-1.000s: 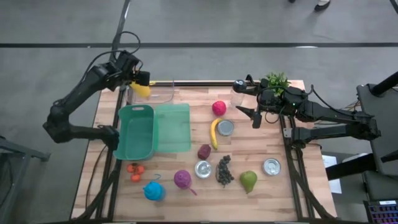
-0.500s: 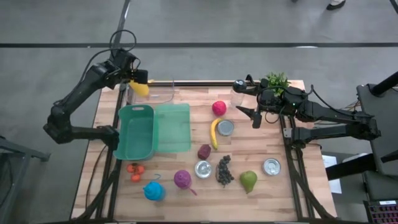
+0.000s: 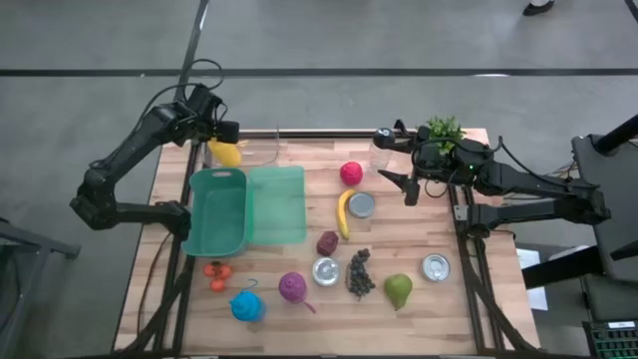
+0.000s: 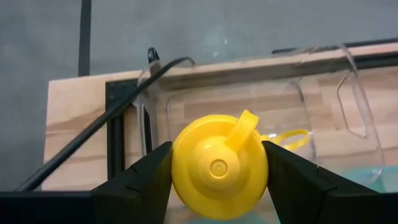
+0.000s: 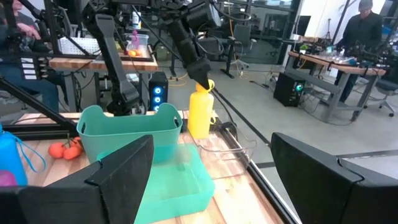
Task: Pick & Place Food Item
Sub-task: Put the yellow water bottle into the transparent bin
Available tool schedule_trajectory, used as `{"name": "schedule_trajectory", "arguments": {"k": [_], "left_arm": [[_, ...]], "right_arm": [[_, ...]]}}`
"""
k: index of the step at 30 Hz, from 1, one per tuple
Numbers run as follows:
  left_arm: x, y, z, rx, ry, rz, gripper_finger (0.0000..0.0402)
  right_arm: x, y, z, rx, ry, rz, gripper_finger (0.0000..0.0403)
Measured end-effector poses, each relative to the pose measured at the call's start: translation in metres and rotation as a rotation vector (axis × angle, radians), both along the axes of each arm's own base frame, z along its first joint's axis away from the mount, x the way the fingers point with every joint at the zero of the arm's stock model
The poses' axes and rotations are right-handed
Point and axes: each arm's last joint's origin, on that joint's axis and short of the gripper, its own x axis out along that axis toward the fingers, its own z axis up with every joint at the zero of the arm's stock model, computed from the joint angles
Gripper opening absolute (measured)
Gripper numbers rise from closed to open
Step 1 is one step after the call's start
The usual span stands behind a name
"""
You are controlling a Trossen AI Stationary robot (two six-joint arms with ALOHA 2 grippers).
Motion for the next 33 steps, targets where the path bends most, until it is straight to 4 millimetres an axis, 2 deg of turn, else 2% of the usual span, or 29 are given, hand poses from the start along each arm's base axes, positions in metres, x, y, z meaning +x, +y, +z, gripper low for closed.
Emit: {"name": "schedule_trajectory", "arguments": {"k": [7, 29, 33], "left_arm": [[-0.001, -0.003, -0.003, -0.037, 0.013, -0.006, 0.0222], [0.003, 0.000, -0.033, -0.018, 0.053, 0.015, 0.0222], [0.003, 0.000, -0.034, -0.015, 0.051, 0.020, 0.0222]], "right_arm": [[0.000, 0.000, 0.000, 0.000, 0.000, 0.000, 0.0323], [0.000, 0.000, 0.000, 0.000, 0.000, 0.000, 0.0323], [0.000, 0.000, 0.000, 0.000, 0.000, 0.000, 0.0323]]}}
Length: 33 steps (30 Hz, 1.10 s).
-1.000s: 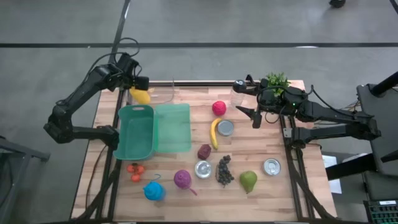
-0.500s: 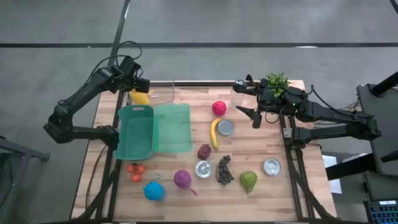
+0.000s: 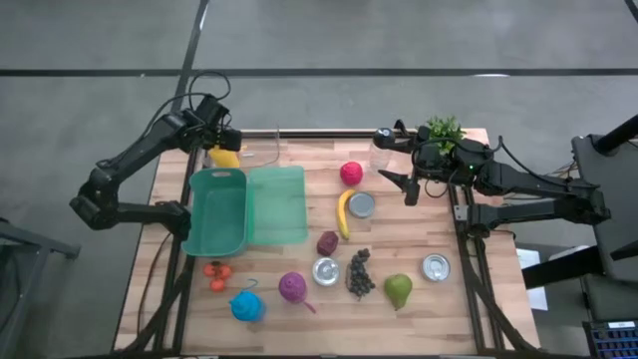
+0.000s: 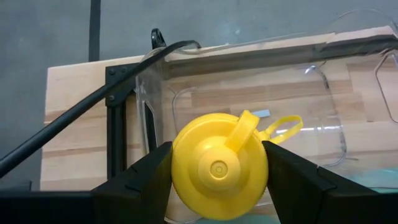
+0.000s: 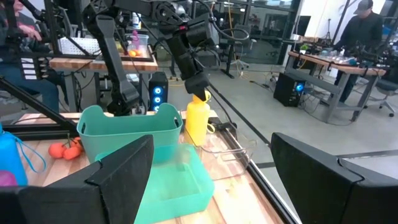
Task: Pick & Place Food Item
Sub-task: Put the yellow water bottle into the transparent bin
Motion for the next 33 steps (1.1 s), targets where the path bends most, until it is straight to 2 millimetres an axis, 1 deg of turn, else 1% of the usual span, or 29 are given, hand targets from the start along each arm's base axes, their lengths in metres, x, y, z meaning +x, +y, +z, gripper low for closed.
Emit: {"name": "schedule_trajectory", "arguments": {"k": [3, 9, 25, 28, 31, 33], "left_arm": [[0.000, 0.000, 0.000, -0.001, 0.000, 0.002, 0.0222], [0.000, 0.000, -0.011, -0.005, 0.006, 0.004, 0.0222], [0.001, -0.001, -0.019, -0.002, 0.003, 0.014, 0.0223], [0.001, -0.001, -0.018, -0.006, -0.002, 0.015, 0.0228], [0.001, -0.001, -0.019, -0.018, -0.011, 0.011, 0.0243], [0.001, -0.003, -0.025, -0.070, 0.000, 0.002, 0.0257]], "right_arm": [[0.000, 0.000, 0.000, 0.000, 0.000, 0.000, 0.0323], [0.000, 0.000, 0.000, 0.000, -0.001, 0.000, 0.0323], [0.000, 0.000, 0.000, 0.000, 0.000, 0.000, 0.0323], [0.000, 0.000, 0.000, 0.000, 0.000, 0.000, 0.0323], [0.000, 0.000, 0.000, 0.000, 0.000, 0.000, 0.0323], [0.000, 0.000, 0.000, 0.000, 0.000, 0.000, 0.0323]]}}
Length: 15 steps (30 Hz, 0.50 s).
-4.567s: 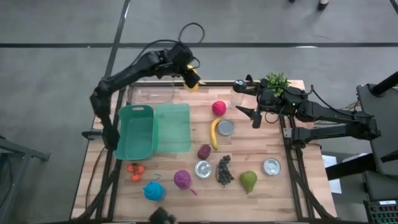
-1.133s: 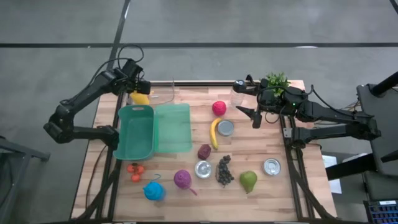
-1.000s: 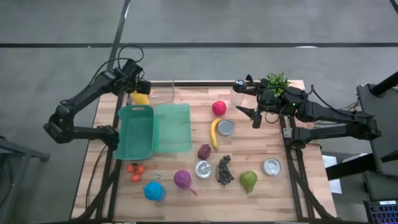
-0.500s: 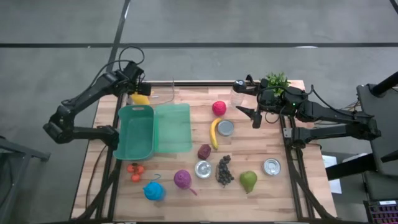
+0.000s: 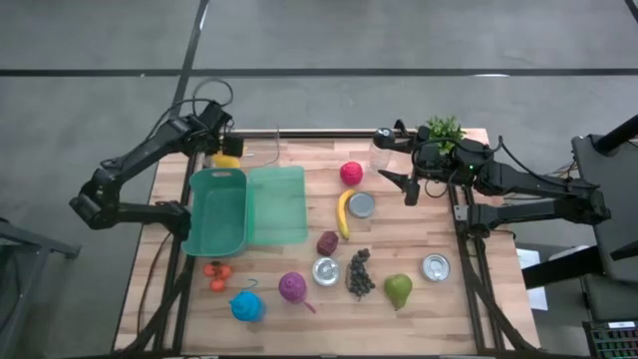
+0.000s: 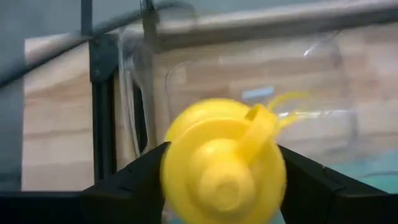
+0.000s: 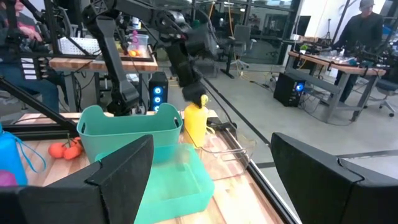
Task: Pick & Place Food Item
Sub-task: Put the yellow water bottle into the transparent bin
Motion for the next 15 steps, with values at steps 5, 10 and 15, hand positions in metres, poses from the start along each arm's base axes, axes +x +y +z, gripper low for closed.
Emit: {"name": "schedule_trajectory", "arguments": {"k": [5, 10, 15], "left_arm": [[0.0005, 0.0006, 0.0022, 0.011, -0.015, -0.002, 0.0284], [0.0004, 0.0004, 0.0028, 0.011, -0.020, -0.003, 0.0290], [0.0003, 0.0002, 0.0036, 0.017, -0.025, -0.003, 0.0290]], "right_arm": [[0.0000, 0.0000, 0.0000, 0.000, 0.000, 0.000, 0.0323], [-0.0001, 0.0000, 0.0000, 0.000, 0.000, 0.000, 0.0323], [-0.0001, 0.0001, 0.0001, 0.000, 0.000, 0.000, 0.0323]]}}
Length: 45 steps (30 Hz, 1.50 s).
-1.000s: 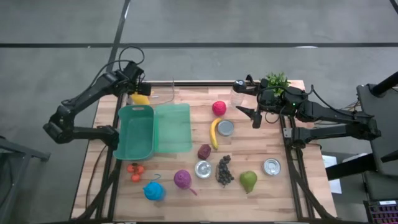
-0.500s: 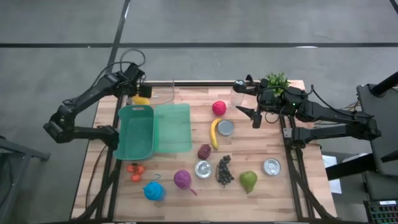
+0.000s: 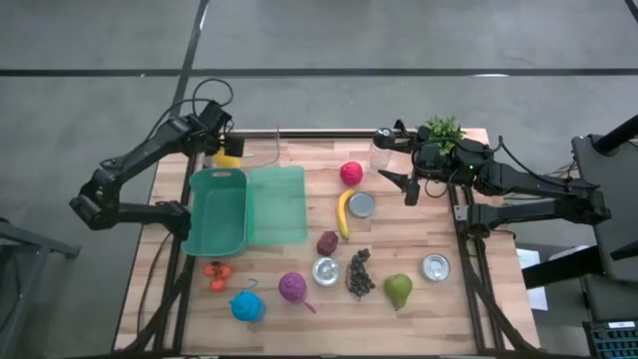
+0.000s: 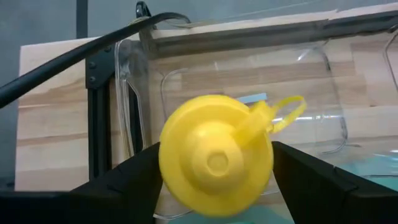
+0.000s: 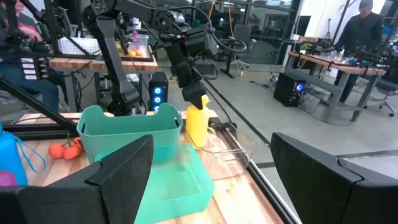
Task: Pick & Place Food Item
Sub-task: Put the yellow water bottle into the transparent bin, then put the transparent water bottle into the transparent bin
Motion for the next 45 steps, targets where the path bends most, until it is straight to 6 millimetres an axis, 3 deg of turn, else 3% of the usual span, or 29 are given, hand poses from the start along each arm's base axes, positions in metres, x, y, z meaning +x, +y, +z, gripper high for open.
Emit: {"name": "schedule_trajectory", "arguments": {"k": [9, 24, 33, 45], "left_arm": [[0.001, 0.001, 0.018, 0.023, -0.023, 0.007, 0.0291], [0.003, -0.003, 0.079, 0.148, -0.073, -0.050, 0.0291], [0.057, -0.031, 0.095, 0.344, -0.168, -0.293, 0.0291], [0.136, -0.044, 0.075, 0.380, -0.285, -0.574, 0.0291]], "right_arm": [[0.000, 0.000, 0.000, 0.000, 0.000, 0.000, 0.0323], [0.000, 0.000, 0.000, 0.000, 0.000, 0.000, 0.0323], [0.000, 0.000, 0.000, 0.000, 0.000, 0.000, 0.0323], [0.000, 0.000, 0.000, 0.000, 0.000, 0.000, 0.0323]]}}
